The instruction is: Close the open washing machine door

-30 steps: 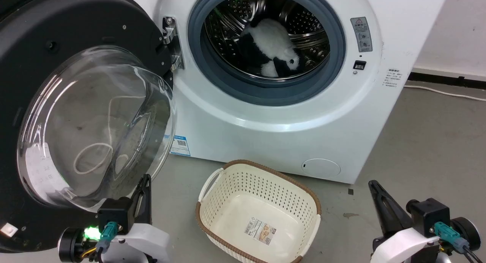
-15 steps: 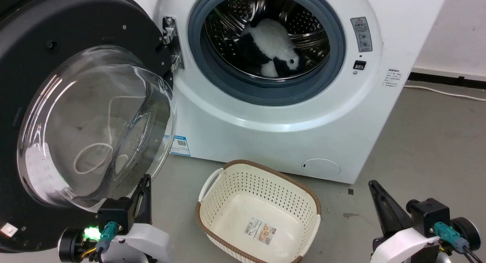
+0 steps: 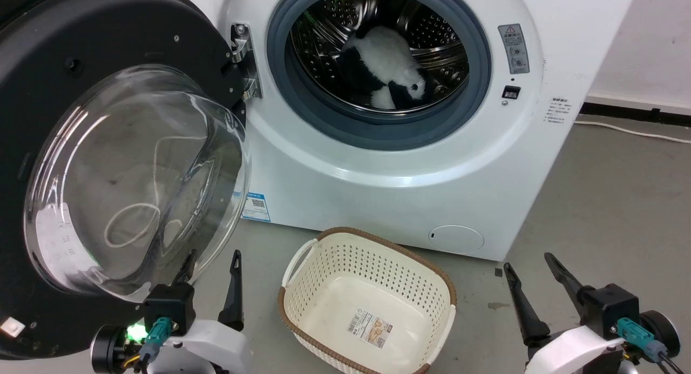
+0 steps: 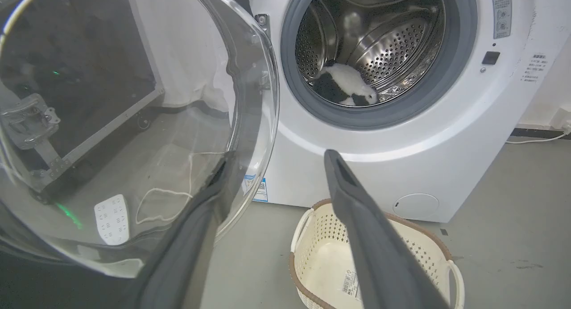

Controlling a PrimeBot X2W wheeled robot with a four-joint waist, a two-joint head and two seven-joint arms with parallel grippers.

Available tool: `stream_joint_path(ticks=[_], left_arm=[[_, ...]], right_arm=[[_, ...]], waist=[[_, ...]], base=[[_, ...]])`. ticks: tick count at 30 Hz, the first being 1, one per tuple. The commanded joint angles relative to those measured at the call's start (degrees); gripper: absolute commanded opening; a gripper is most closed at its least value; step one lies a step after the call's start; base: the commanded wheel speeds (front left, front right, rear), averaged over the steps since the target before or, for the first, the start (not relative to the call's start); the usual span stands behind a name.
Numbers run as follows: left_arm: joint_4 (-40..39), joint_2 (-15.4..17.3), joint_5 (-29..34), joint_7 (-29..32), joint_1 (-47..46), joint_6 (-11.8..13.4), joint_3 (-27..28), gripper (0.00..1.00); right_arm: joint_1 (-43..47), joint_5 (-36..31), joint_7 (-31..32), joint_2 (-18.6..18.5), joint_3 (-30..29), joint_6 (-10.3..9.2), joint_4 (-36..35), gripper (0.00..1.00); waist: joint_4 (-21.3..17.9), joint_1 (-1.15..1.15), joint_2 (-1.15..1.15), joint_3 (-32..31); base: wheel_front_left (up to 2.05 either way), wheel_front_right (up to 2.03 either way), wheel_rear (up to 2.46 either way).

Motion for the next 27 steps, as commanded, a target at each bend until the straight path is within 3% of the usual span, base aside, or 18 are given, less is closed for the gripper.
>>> stream_joint_path(ticks=[1,16,17,18,19,27], left_arm=[[0.3,0.0,-0.5,-0.6,0.0,0.2,-0.3,1.00],[1.5,0.0,-3.0,-2.4,-0.2,0.3,-1.9,1.00],[1.6,0.0,-3.2,-2.5,-0.2,0.3,-2.0,0.78],[1.7,0.0,-3.4,-2.7,-0.2,0.3,-2.1,0.07],[1.7,0.0,-3.7,-2.8,-0.2,0.3,-2.2,0.00],[-0.2,0.0,-5.3,-3.7,-0.4,-0.1,-2.4,0.00]], right_arm=[[0.4,0.7,-0.7,0.0,0.1,0.00,0.1,1.00],[1.0,2.7,-2.5,0.0,0.7,0.01,1.0,1.00],[1.0,2.9,-2.6,0.0,0.7,0.01,1.1,1.00],[1.0,3.0,-2.7,0.0,0.8,0.01,1.2,1.00],[1.1,3.2,-2.9,0.0,0.8,0.01,1.2,1.00],[1.3,4.3,-3.8,0.0,0.9,0.01,1.8,1.00]], waist=[[0.0,0.00,0.00,0.0],[-0.2,0.00,0.00,0.1],[-0.2,0.00,0.00,0.1],[-0.2,0.00,0.00,0.1],[-0.2,0.00,0.00,0.1],[0.2,0.00,0.00,0.1]], base=[[0.00,0.00,0.00],[0.00,0.00,0.00],[0.00,0.00,0.00],[0.00,0.00,0.00],[0.00,0.00,0.00],[0.00,0.00,0.00]])
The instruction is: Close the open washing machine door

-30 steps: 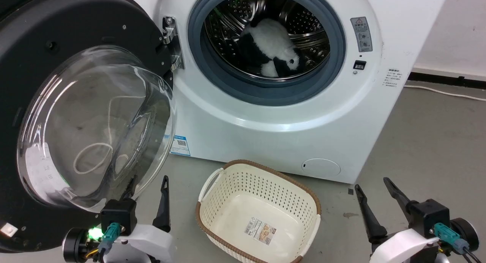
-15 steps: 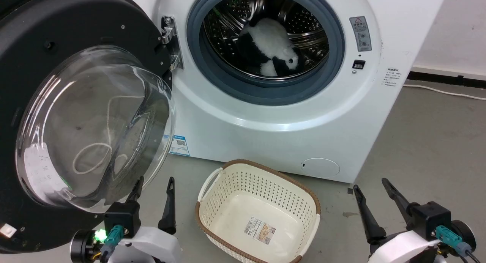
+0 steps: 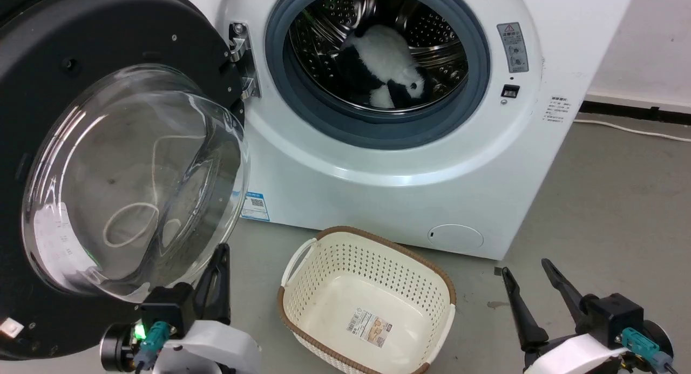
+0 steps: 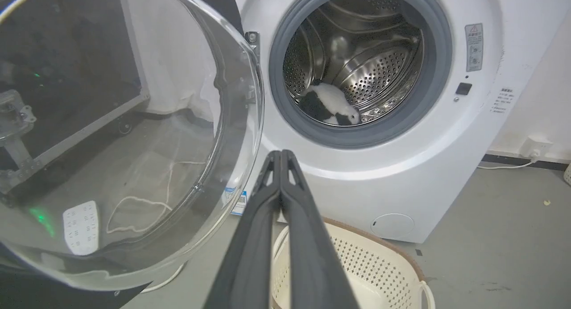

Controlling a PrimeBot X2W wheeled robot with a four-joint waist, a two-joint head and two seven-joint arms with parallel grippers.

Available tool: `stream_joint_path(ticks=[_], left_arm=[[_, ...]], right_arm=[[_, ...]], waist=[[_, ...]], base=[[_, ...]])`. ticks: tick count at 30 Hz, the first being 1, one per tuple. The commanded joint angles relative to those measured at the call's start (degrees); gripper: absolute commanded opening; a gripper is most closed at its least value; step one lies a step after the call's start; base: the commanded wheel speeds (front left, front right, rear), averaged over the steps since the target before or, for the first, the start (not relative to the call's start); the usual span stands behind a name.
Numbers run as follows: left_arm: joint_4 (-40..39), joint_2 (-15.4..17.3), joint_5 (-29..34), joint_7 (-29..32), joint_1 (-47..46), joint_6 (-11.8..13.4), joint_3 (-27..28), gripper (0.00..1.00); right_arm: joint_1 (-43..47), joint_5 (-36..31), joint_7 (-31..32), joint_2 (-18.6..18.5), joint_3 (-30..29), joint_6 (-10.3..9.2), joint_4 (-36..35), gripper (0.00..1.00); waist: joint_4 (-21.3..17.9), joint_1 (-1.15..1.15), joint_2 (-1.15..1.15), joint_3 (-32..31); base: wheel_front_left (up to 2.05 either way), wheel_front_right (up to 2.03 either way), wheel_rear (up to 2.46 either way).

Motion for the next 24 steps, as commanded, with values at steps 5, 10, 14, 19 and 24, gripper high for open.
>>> stream_joint_path(ticks=[5,10,14,19,24], left_arm=[[-9.7,0.0,-0.3,-1.4,-1.8,-0.1,1.9,0.00],[-17.0,0.0,-1.5,-2.0,-4.0,2.1,5.2,0.00],[-20.4,0.0,-3.4,-2.5,-5.3,4.3,9.9,0.00],[-20.7,0.0,-5.3,-3.1,-6.3,5.0,18.4,0.00],[-15.0,0.0,-9.9,-3.7,-8.8,3.7,27.9,0.00]], right_arm=[[1.0,1.8,-1.4,0.0,0.0,0.02,0.9,1.00],[1.1,2.6,-2.0,0.0,0.2,0.02,1.4,1.00],[1.3,3.2,-2.5,0.0,0.3,0.02,1.9,1.00],[1.7,3.9,-3.1,0.0,0.0,0.02,2.3,1.00],[1.9,4.4,-3.7,0.0,-0.6,0.02,2.6,1.00]], waist=[[1.9,0.00,0.00,-0.2],[3.7,0.00,0.00,-0.3],[5.7,0.00,0.00,-0.5],[8.5,0.00,0.00,-0.7],[11.0,0.00,0.00,-0.1]], base=[[0.00,0.00,0.00],[0.00,0.00,0.00],[0.00,0.00,0.00],[0.00,0.00,0.00],[0.00,0.00,0.00]])
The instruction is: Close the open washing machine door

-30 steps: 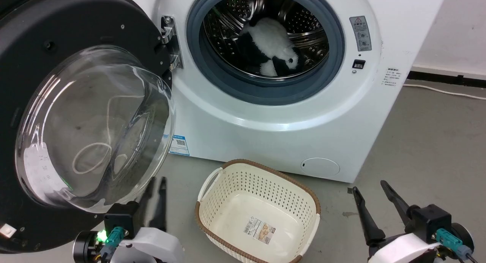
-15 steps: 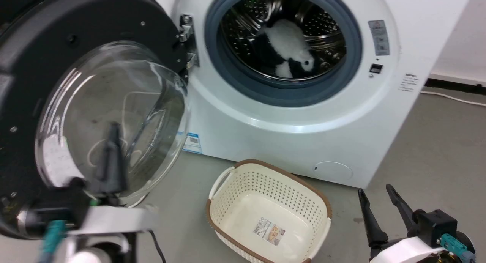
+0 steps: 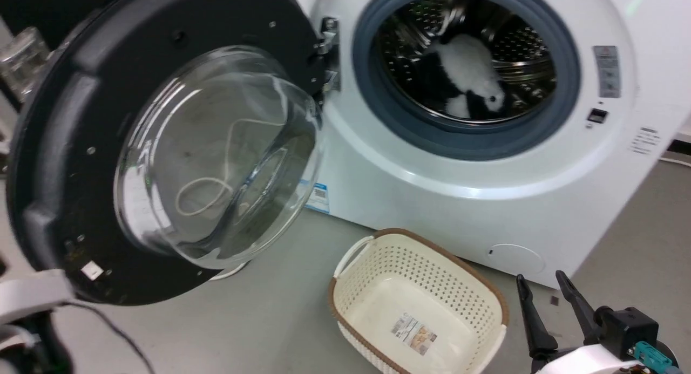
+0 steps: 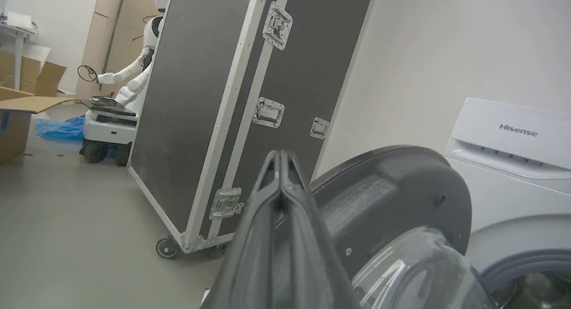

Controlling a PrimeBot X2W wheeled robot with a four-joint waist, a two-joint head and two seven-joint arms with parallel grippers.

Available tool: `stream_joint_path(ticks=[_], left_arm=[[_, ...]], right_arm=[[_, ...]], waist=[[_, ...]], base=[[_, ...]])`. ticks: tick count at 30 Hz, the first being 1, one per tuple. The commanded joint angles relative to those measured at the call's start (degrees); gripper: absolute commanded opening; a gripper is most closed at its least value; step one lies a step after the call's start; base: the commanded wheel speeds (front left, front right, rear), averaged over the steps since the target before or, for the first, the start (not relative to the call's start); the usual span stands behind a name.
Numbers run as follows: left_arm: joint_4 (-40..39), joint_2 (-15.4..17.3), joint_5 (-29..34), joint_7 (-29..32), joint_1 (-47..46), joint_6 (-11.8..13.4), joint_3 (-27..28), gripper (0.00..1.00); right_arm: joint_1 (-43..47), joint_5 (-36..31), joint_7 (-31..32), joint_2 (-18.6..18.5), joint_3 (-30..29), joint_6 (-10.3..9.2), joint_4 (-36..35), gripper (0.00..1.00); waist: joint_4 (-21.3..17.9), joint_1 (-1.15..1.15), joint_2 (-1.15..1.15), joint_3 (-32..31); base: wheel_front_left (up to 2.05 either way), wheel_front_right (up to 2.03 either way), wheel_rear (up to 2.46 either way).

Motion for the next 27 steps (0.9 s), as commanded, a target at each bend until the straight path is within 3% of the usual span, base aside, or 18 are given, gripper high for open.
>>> stream_joint_path(ticks=[1,4,6,16,23,27], left_arm=[[1.9,0.0,-1.9,-0.5,-2.1,-1.0,3.0,0.00],[8.2,0.3,-4.1,-0.8,-4.5,-2.9,6.3,0.00],[13.3,2.5,-5.0,0.4,-5.5,-3.6,6.5,0.00],[26.5,12.4,-8.7,8.6,-11.0,-3.4,8.6,0.00],[30.6,14.2,-12.1,17.3,-12.8,-6.6,6.0,0.00],[31.8,14.4,-17.8,26.5,-12.8,-8.9,4.0,0.00]], right_arm=[[0.7,0.5,-0.7,0.0,-0.3,0.03,0.1,1.00],[0.2,0.1,-1.0,0.0,-0.9,0.04,-0.1,1.00],[-0.2,-0.4,-1.3,0.0,-1.3,0.04,-0.3,1.00],[-1.8,-2.1,-2.5,0.0,-3.2,0.04,-0.9,1.00],[-2.3,-2.7,-3.2,0.0,-4.0,0.04,-1.2,1.00],[-3.1,-2.7,-3.8,0.0,-4.7,0.04,-1.0,1.00]], waist=[[1.2,0.00,0.00,0.9],[2.0,0.00,0.00,2.4],[2.3,0.00,0.00,3.7],[2.6,0.00,0.00,10.5],[4.2,0.00,0.00,12.6],[5.7,0.00,0.00,12.6]], base=[[0.00,0.00,0.00],[0.00,0.00,0.00],[0.00,0.00,0.00],[0.00,0.00,0.00],[0.00,0.00,0.00],[0.00,0.00,0.00]])
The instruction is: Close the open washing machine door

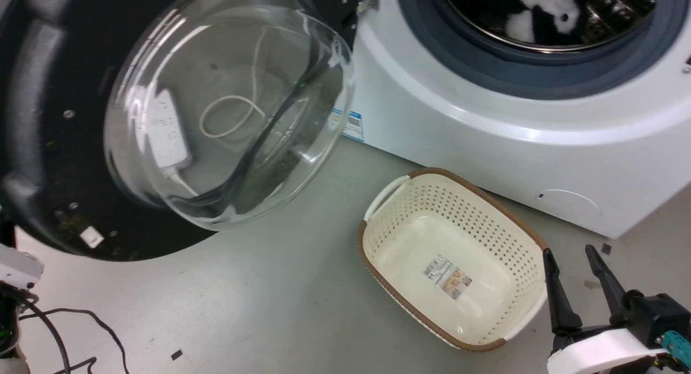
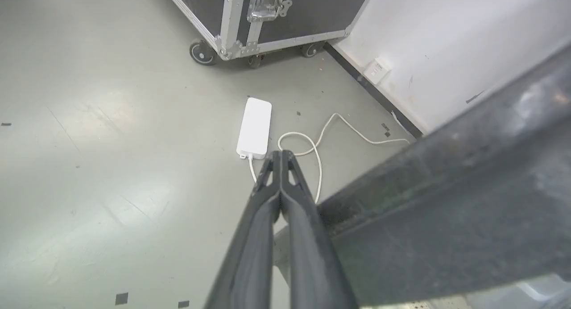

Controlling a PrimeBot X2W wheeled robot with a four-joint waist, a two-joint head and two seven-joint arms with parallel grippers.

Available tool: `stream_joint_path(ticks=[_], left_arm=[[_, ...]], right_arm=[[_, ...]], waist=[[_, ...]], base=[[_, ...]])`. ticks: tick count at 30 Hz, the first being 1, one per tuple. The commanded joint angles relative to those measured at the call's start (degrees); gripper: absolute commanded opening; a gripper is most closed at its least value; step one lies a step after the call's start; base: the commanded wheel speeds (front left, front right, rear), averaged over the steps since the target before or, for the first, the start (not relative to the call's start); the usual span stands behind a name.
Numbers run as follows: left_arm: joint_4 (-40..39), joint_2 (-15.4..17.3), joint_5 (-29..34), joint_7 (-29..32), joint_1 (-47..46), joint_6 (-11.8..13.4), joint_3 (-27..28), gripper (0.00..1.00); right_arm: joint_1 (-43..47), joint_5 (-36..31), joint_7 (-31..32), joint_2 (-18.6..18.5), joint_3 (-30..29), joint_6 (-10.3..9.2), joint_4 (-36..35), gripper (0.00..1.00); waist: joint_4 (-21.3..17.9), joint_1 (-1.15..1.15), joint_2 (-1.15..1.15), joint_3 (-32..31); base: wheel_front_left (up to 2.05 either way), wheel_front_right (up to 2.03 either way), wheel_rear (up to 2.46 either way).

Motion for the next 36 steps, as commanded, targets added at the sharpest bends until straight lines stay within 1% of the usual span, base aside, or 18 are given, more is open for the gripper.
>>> stream_joint_path(ticks=[1,2,3,4,7,9,13,18,21,25,28,29,32,36], left_arm=[[0.1,0.4,-1.3,1.2,-0.9,-0.6,-0.1,0.00],[-1.3,0.3,-4.0,3.6,0.0,-1.1,-1.6,0.00],[-1.3,0.3,-4.0,3.6,0.0,-1.1,-1.6,0.00],[-2.8,0.2,-5.7,4.6,0.4,-1.3,-3.1,0.00],[-8.4,1.4,-10.8,6.9,3.8,-1.5,-9.0,0.00],[-11.1,2.9,-13.5,8.0,6.5,-1.6,-13.0,0.00],[-15.9,6.8,-17.4,9.9,11.1,-1.9,-21.7,0.00],[-22.3,10.6,-22.0,9.4,14.0,-2.2,-32.1,0.00],[-26.7,12.7,-24.3,9.3,14.6,-2.3,-38.9,0.00],[-32.3,15.1,-26.4,9.2,13.8,-2.6,-48.6,0.00],[-34.9,16.4,-27.6,8.3,11.0,-2.7,-55.3,0.00],[-35.4,17.0,-28.6,6.4,6.8,-2.9,-61.5,0.00],[-34.3,16.5,-29.2,4.0,1.7,-3.1,-67.6,0.00],[-30.1,14.2,-28.4,0.1,-5.3,-3.1,-74.4,0.00]], right_arm=[[-0.8,0.1,-0.6,0.0,-0.4,0.04,0.0,1.00],[-0.8,0.5,-0.9,0.0,-0.9,0.04,0.0,1.00],[-0.8,0.5,-0.9,0.0,-0.9,0.04,0.0,1.00],[-0.8,0.7,-1.0,0.0,-1.1,0.05,0.1,1.00],[-0.5,1.3,-1.3,0.0,-1.9,0.05,0.6,1.00],[-0.3,1.6,-1.6,0.0,-2.6,0.05,0.9,1.00],[-0.1,2.8,-2.1,0.0,-4.9,0.05,1.1,1.00],[0.0,4.2,-2.7,0.0,-9.3,0.05,2.0,1.00],[0.1,4.9,-3.0,0.0,-11.8,0.05,2.7,1.00],[-0.2,5.6,-3.5,0.0,-14.4,0.05,3.3,1.00],[-0.4,6.2,-3.9,0.0,-15.8,0.05,3.8,1.00],[-0.3,6.8,-4.2,0.0,-16.5,0.05,4.5,1.00],[-0.4,7.3,-4.6,0.0,-17.2,0.06,5.0,1.00],[-1.0,7.7,-4.6,0.0,-17.1,0.06,5.4,1.00]], waist=[[0.6,-0.01,0.00,-0.2],[1.4,-0.01,0.00,-0.5],[1.4,-0.01,0.00,-0.5],[1.8,-0.01,0.00,-0.8],[3.2,-0.01,0.00,-1.7],[4.1,-0.01,0.00,-2.3],[5.6,-0.01,0.00,-3.7],[6.7,-0.01,0.00,-5.5],[6.6,-0.01,0.00,-6.4],[5.1,-0.01,0.00,-6.7],[3.4,-0.01,0.00,-6.7],[1.3,-0.01,0.00,-6.5],[-1.2,-0.01,0.00,-6.1],[-5.7,-0.01,0.00,-5.2]], base=[[0.00,0.00,0.00],[0.00,0.00,0.00],[0.00,0.00,0.00],[0.00,0.00,0.00],[0.00,0.00,0.00],[0.00,0.00,0.00],[0.00,0.00,0.00],[0.00,0.00,0.00],[0.00,0.00,0.00],[0.00,0.00,0.00],[0.00,0.00,0.00],[0.00,0.00,0.00],[0.00,0.00,0.00],[0.00,0.00,0.00]])
